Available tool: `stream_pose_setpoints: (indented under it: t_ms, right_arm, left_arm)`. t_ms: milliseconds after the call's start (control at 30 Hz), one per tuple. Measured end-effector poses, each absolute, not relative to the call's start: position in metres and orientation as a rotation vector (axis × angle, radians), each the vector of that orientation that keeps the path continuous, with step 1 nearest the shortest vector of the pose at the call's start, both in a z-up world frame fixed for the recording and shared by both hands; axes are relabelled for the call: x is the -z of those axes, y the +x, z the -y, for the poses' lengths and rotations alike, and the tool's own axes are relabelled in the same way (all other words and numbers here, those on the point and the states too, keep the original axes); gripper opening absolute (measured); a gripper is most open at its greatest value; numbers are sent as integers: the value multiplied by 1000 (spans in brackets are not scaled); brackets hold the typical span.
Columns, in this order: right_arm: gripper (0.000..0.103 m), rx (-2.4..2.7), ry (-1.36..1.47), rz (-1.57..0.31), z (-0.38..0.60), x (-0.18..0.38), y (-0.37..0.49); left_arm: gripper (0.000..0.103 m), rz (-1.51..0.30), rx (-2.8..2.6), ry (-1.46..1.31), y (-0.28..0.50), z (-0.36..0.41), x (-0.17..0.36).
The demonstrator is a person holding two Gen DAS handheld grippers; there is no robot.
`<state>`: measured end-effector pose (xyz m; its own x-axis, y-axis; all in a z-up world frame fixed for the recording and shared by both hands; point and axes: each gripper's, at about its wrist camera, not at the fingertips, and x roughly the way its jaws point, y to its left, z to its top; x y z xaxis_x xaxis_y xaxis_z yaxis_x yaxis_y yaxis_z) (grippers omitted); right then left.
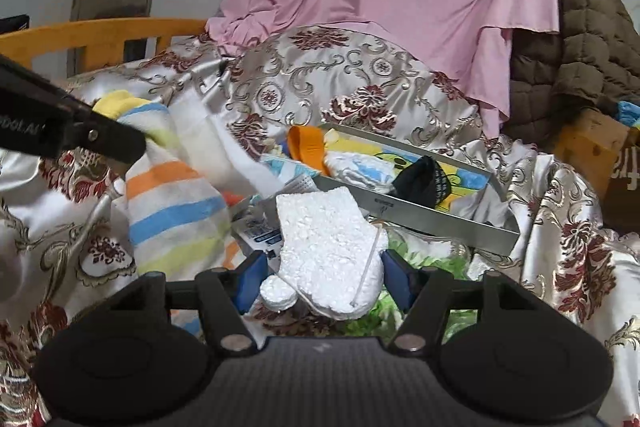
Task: Organize soft objects
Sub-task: 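Lift and carry the striped sock and foam mitten with both tools to the frog tray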
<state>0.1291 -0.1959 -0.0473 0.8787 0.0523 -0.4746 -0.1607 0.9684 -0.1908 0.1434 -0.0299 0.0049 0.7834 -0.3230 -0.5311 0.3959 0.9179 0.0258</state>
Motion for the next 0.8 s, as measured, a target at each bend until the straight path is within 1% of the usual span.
stream_pose_setpoints:
  t_ms: [267,467,800]
  right_arm:
    - [67,-76,-225,-561,200,58,143]
    - [66,-21,-324,-482,193,57,133]
    - [67,4,-281,-381,204,36,126]
  left_arm:
    - [9,-550,386,140,145,30,-2]
    - [9,-492,396,143,140,30,-8]
    - [9,-393,451,76,134,29,-29]
